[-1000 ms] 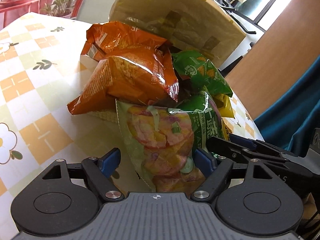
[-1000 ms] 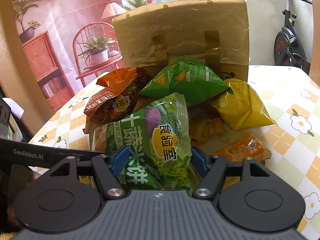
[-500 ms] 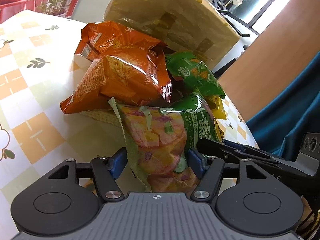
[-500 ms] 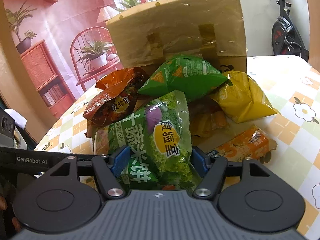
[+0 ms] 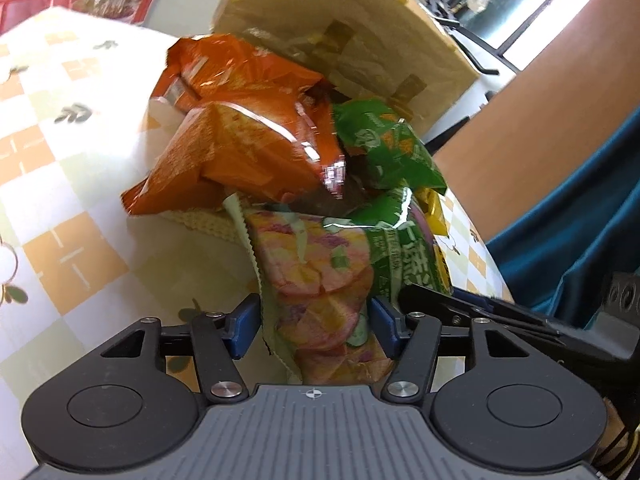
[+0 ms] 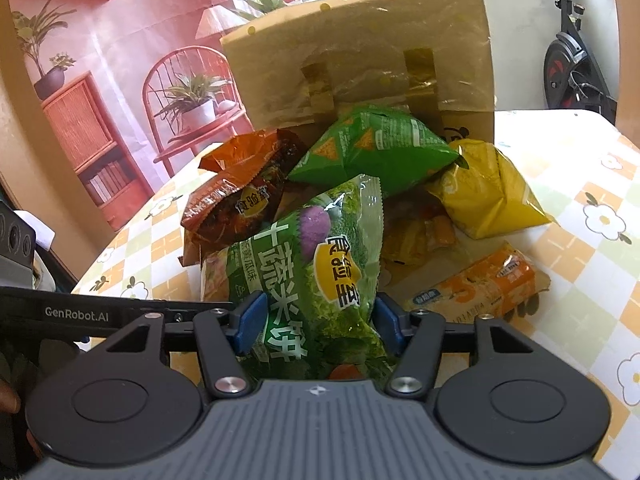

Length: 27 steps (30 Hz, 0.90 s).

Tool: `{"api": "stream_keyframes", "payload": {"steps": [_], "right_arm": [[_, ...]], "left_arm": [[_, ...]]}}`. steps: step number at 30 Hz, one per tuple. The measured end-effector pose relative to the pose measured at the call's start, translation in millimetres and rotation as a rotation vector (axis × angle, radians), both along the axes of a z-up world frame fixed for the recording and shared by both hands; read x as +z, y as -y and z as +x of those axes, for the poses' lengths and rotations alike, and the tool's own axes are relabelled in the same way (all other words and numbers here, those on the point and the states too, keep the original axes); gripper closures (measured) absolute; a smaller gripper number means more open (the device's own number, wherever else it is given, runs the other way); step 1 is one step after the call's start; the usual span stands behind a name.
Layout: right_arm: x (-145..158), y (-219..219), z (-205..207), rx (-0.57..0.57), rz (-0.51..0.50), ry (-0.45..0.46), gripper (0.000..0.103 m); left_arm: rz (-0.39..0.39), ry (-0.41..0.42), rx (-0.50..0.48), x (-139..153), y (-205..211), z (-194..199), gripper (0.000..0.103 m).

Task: Organize snacks
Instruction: 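Close left gripper on pink-green cracker bag while right grips green rice-cracker bag, then lift both held bags and carry them over the box opening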

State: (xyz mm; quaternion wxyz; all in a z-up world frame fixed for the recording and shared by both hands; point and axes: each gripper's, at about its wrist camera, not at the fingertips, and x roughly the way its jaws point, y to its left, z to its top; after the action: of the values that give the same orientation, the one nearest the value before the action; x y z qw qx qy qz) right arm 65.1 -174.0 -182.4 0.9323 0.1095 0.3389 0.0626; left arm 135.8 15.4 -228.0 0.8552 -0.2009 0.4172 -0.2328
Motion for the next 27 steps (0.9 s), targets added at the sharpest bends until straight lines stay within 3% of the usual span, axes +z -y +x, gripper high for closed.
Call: {"api": "stream_keyframes", "payload": {"steps": [3,6,18,27], "right_arm": [[-2,5,-1,-0.011,0.028,-0.005,0.043],[-2,7,-3,-0.021,0.045,-0.01,0.044],[32,11,-29,-0.072,0.032,0.045,0.045],[67,17,-48,-0.116,0.011,0.131,0.045]], "left_arm": [[-0.035,-0.024,0.006,-4,-3,2,0.042],[-0.014,0.012,-0.019,3,3,-1,0.051],[0.032,0.132,-0.14,47,30,-6,0.051],[0.008,0.192,-0.174,71,43,-6,0.051]]}}
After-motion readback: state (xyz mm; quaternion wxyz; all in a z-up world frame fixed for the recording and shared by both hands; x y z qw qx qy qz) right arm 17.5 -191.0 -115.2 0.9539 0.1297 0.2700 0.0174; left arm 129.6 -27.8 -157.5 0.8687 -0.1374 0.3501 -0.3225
